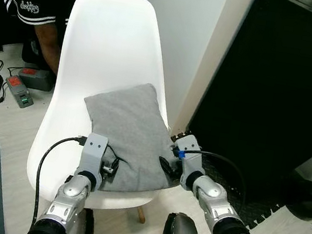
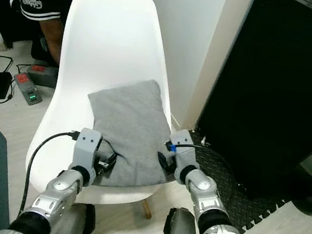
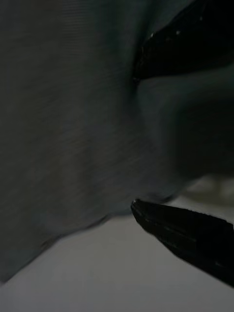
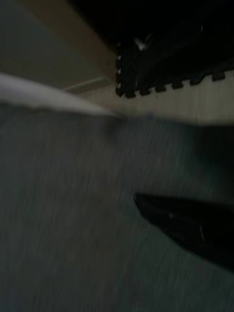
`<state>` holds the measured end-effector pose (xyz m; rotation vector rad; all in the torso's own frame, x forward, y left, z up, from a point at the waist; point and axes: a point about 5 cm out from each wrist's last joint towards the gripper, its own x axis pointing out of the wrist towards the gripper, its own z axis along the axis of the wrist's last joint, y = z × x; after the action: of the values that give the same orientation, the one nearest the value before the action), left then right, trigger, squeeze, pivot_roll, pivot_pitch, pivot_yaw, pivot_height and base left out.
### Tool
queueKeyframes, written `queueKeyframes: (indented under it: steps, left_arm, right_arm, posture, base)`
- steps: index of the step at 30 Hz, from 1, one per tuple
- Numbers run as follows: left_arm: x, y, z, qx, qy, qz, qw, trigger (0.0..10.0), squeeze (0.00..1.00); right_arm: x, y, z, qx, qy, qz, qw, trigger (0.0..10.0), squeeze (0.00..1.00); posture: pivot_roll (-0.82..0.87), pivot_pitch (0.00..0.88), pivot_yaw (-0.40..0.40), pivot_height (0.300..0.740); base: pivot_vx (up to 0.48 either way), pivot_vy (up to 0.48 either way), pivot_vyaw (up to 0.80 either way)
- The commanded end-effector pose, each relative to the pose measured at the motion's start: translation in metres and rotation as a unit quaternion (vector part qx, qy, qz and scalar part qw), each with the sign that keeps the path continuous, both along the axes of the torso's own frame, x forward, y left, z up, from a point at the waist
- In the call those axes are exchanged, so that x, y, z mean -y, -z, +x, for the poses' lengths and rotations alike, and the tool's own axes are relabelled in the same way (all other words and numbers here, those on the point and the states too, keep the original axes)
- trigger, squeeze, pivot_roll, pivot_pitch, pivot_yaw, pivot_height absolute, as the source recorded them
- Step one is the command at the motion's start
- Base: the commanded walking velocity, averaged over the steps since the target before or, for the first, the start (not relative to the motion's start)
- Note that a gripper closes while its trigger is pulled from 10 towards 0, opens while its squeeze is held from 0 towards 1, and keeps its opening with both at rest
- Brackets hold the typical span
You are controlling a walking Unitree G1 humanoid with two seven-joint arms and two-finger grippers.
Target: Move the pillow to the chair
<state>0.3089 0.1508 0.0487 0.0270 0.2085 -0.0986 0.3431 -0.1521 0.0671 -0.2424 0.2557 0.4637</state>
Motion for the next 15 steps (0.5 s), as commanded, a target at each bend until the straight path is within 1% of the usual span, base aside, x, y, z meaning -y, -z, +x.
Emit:
queueKeyframes:
  steps: [1,3,4,5,6,7,8,9,10,11,12,13,14,15]
  left_arm:
    - [-0.012,-0.001,-0.002,0.010,-0.012,-0.001,1.000,10.0,1.00]
    - [-0.022,0.001,-0.006,0.008,-0.018,0.015,1.000,10.0,1.00]
    - [-0.022,0.001,-0.006,0.008,-0.018,0.015,1.000,10.0,1.00]
    - [-0.028,0.002,-0.008,0.005,-0.024,0.025,0.999,10.0,1.00]
    - [-0.028,0.002,-0.008,0.005,-0.024,0.025,0.999,10.0,1.00]
    - [-0.034,0.003,-0.011,0.003,-0.029,0.029,0.999,10.0,1.00]
    - [-0.040,0.004,-0.013,0.003,-0.033,0.033,0.999,10.0,1.00]
    - [-0.046,0.004,-0.016,0.006,-0.040,0.035,0.999,10.0,1.00]
    - [-0.052,0.002,-0.018,0.011,-0.048,0.032,0.998,10.0,1.00]
    - [-0.052,0.002,-0.018,0.011,-0.048,0.032,0.998,10.0,1.00]
    - [-0.059,-0.001,-0.019,0.022,-0.062,0.026,0.997,10.0,0.06]
    - [-0.067,-0.005,-0.019,0.033,-0.081,0.013,0.996,10.0,0.00]
    - [-0.067,-0.005,-0.019,0.033,-0.081,0.013,0.996,10.0,0.00]
    - [-0.075,-0.011,-0.018,0.045,-0.109,0.002,0.993,10.0,0.00]
  right_arm:
    - [0.012,0.002,-0.002,-0.009,0.012,0.007,1.000,10.0,1.00]
    - [0.023,0.002,-0.004,-0.021,0.009,0.019,1.000,10.0,1.00]
    - [0.023,0.002,-0.004,-0.021,0.009,0.019,1.000,10.0,1.00]
    - [0.029,0.002,-0.005,-0.026,0.004,0.014,1.000,10.0,1.00]
    - [0.029,0.002,-0.005,-0.026,0.004,0.014,1.000,10.0,1.00]
    - [0.035,0.003,-0.008,-0.030,-0.007,0.006,1.000,10.0,0.95]
    - [0.040,0.003,-0.010,-0.032,-0.018,0.000,0.999,10.0,0.00]
    - [0.044,0.002,-0.012,-0.032,-0.024,-0.001,0.999,10.0,0.00]
    - [0.049,0.000,-0.012,-0.032,-0.024,0.012,0.999,10.0,0.00]
    - [0.049,0.000,-0.012,-0.032,-0.024,0.012,0.999,10.0,0.00]
    - [0.052,-0.005,-0.010,-0.026,-0.017,0.038,0.999,10.0,0.00]
    - [0.055,-0.012,-0.007,-0.016,-0.006,0.070,0.997,10.0,0.00]
    - [0.055,-0.012,-0.007,-0.016,-0.006,0.070,0.997,10.0,0.00]
    - [0.057,-0.022,-0.003,0.003,0.012,0.113,0.994,10.0,0.00]
  posture:
    - [0.01,0.131,-0.046,0.581]
    - [0.02,0.129,-0.048,0.581]
    - [0.02,0.129,-0.048,0.581]
    - [0.02,0.129,-0.047,0.581]
    - [0.02,0.129,-0.047,0.581]
    - [0.02,0.129,-0.046,0.581]
    - [0.02,0.129,-0.045,0.581]
    - [0.02,0.129,-0.043,0.581]
    - [0.02,0.128,-0.041,0.581]
    - [0.02,0.128,-0.041,0.581]
    - [0.02,0.129,-0.039,0.581]
    - [0.02,0.128,-0.038,0.581]
    - [0.02,0.128,-0.038,0.581]
    - [0.02,0.126,-0.037,0.581]
  base:
    - [0.000,0.000,0.00]
    - [0.000,0.000,0.00]
    - [0.000,0.000,0.00]
    - [0.000,0.000,0.00]
    - [0.000,0.000,0.00]
    - [0.000,0.000,0.00]
    - [0.000,0.000,0.00]
    - [0.000,0.000,0.00]
    - [0.000,0.000,0.00]
    - [0.000,0.000,0.00]
    - [0.000,0.000,0.00]
    - [0.000,0.000,0.00]
    - [0.000,0.000,0.00]
    - [0.000,0.000,0.00]
